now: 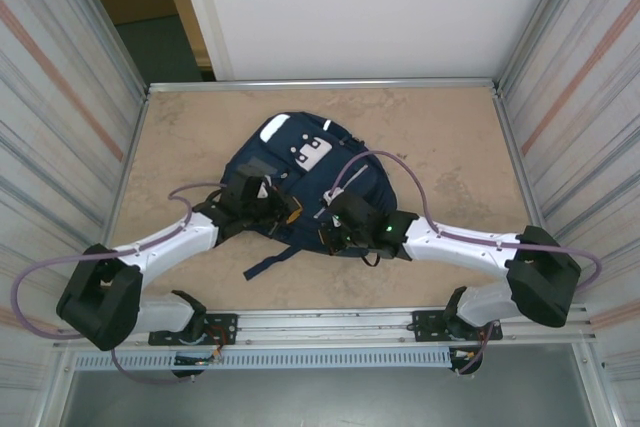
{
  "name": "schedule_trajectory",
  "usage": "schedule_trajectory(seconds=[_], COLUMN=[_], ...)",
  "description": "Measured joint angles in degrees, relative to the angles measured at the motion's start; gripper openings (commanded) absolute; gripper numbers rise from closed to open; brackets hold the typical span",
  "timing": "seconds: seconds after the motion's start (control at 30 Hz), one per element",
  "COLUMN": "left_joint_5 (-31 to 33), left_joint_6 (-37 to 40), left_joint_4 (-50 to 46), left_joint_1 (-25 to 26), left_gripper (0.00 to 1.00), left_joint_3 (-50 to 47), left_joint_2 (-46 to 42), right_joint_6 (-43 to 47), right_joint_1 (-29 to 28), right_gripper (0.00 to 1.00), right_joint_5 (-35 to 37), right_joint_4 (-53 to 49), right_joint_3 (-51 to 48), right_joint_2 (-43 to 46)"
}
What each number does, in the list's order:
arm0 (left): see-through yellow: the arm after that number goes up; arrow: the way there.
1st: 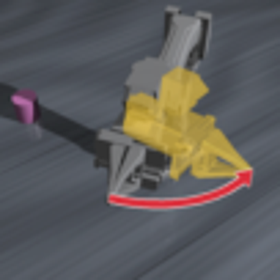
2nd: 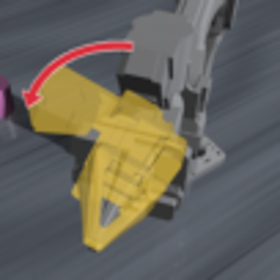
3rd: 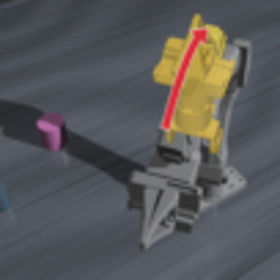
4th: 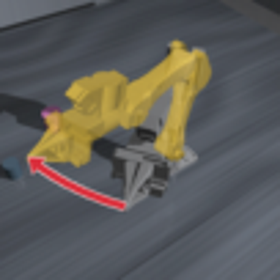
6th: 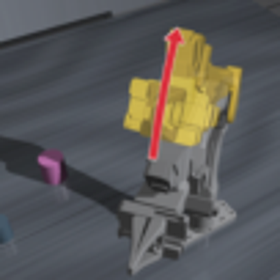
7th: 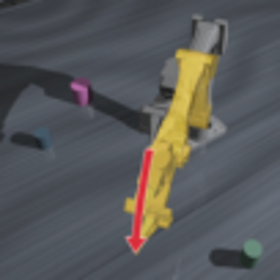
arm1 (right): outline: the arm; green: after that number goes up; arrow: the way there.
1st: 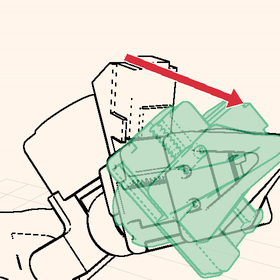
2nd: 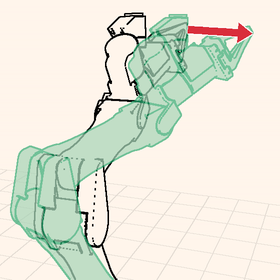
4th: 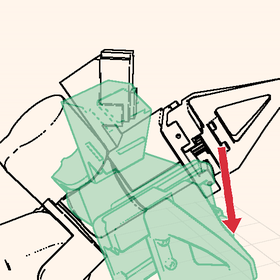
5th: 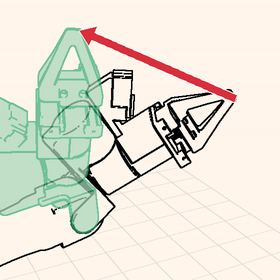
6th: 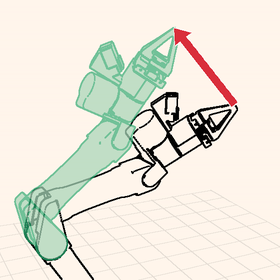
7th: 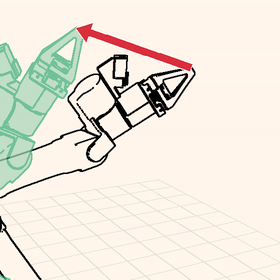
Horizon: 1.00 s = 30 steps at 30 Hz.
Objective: Pack the student bag
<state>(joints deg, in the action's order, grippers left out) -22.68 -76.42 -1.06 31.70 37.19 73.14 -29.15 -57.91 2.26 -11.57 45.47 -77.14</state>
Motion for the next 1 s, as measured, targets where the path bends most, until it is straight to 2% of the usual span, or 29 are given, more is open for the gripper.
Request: schedule_trajectory(seconds=[0.4, 0.67, 0.77, 0.9, 1.0], left_joint_5=[-5.5, -10.0, -10.0, -6.8, -5.2], left_joint_6=[6.3, 10.9, 12.8, 15.6, 17.6], left_joint_4=[-4.7, -7.8, -9.9, -10.3, -9.0], left_joint_1=[-7.4, -10.4, -11.1, -12.7, -13.6], left_gripper=[0.03, 0.09, 0.18, 0.43, 0.56], left_joint_3=[-0.7, 1.4, 4.3, 9.7, 12.0], left_joint_2=[-3.3, 1.3, 4.5, 10.4, 12.3], right_joint_6=[1.6, 0.3, -1.0, -4.7, -8.9], right_joint_1=[1.2, 2.1, 2.1, 1.6, 1.0], right_gripper=[0.02, 0.0, 0.0, 0.0, 0.0], right_joint_5=[-5.0, -9.0, -10.3, -12.7, -14.1], right_joint_4=[4.4, 8.6, 10.7, 11.8, 13.7], right_joint_3=[-4.4, -6.0, -6.1, -3.6, 0.9], right_joint_2=[4.3, 4.6, 3.3, -2.2, -7.7])
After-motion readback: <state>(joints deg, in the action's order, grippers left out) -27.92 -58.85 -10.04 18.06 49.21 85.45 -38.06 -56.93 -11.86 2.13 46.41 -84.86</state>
